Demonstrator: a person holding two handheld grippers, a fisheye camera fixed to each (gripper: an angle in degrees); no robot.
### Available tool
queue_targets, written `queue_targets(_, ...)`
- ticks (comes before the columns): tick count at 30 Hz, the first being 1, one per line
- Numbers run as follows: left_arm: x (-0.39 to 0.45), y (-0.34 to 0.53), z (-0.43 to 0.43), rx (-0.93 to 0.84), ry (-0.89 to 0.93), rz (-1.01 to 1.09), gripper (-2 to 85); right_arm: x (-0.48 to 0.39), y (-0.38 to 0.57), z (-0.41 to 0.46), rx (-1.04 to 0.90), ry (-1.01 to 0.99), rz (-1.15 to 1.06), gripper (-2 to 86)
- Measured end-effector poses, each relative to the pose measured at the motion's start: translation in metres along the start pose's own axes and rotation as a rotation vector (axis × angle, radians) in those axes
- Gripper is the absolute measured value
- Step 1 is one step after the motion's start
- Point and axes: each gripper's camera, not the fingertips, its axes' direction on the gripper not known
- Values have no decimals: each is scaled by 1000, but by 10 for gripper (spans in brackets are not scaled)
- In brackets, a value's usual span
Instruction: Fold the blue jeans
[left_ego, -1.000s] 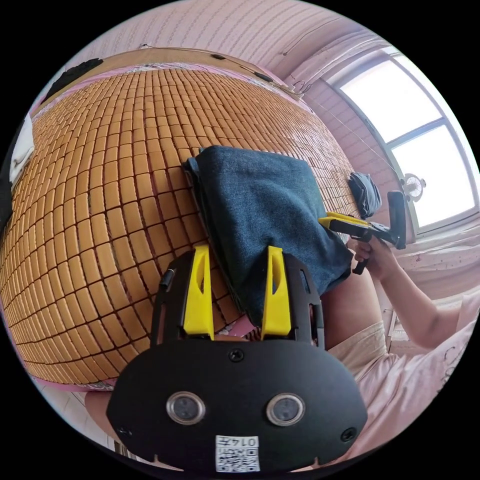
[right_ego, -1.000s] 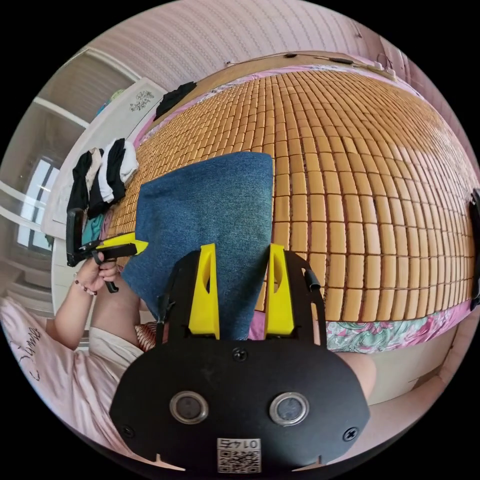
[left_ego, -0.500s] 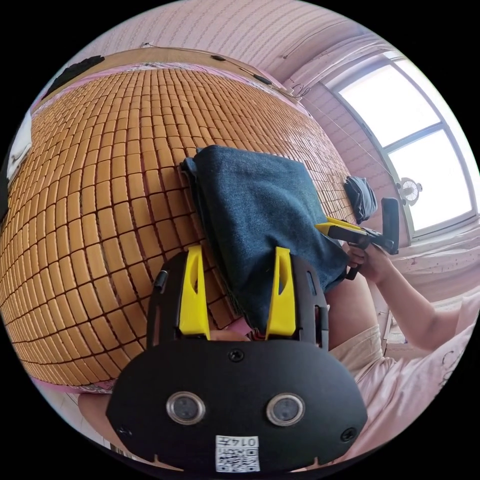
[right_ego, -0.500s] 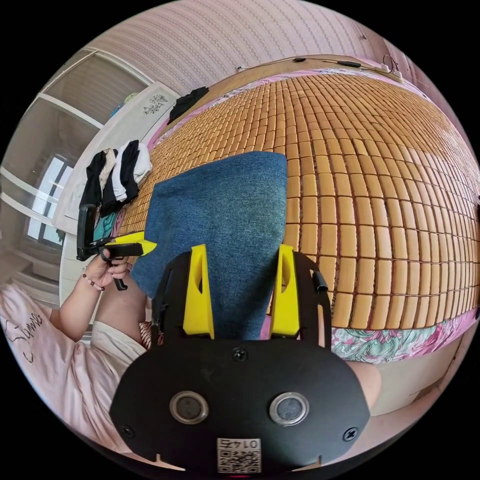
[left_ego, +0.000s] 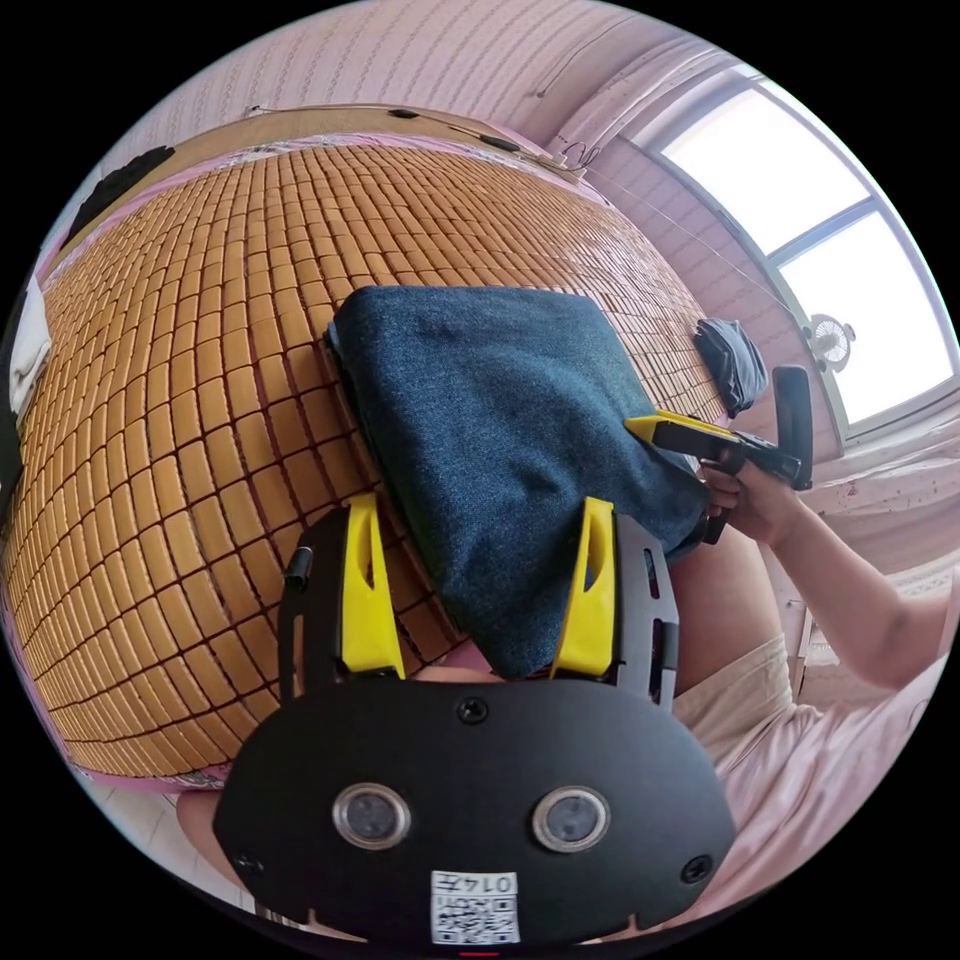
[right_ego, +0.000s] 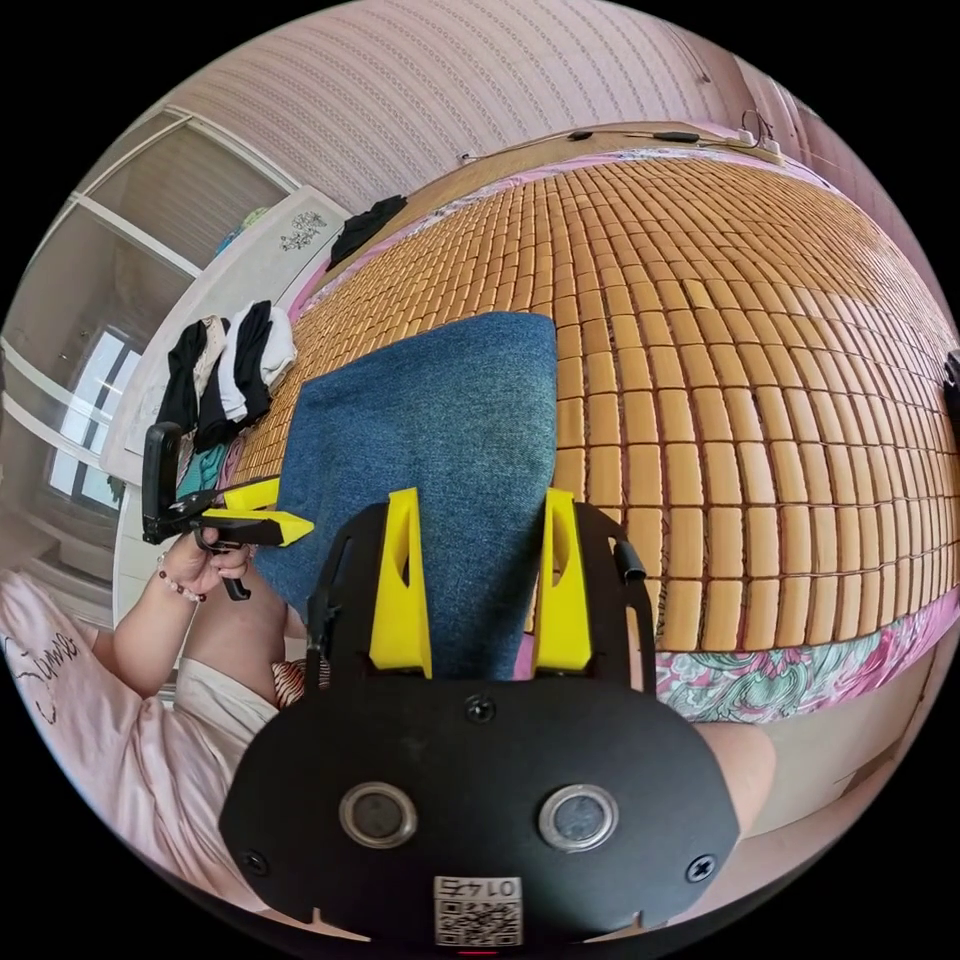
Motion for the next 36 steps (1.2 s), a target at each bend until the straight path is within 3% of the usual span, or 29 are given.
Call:
queue_targets(7,6,1,22,6,16,4,239,-24,-7,-20,3,82,-109,108)
queue_targets(17,18,-9,45,33,13,15,182,-3,-13,-56,4,-36,-61,56)
queue_targets(24,32,-27,63,55,1,32,115,6,-14,-76,23,-59,-32,47)
queue_targets(30,63,-53,88,36,-10,70,107,13,-16,-92,28,-45,-33,47)
queue_targets(36,99,-80,112,19,-19,116,107,37,-10,-92,21,-46,106,81)
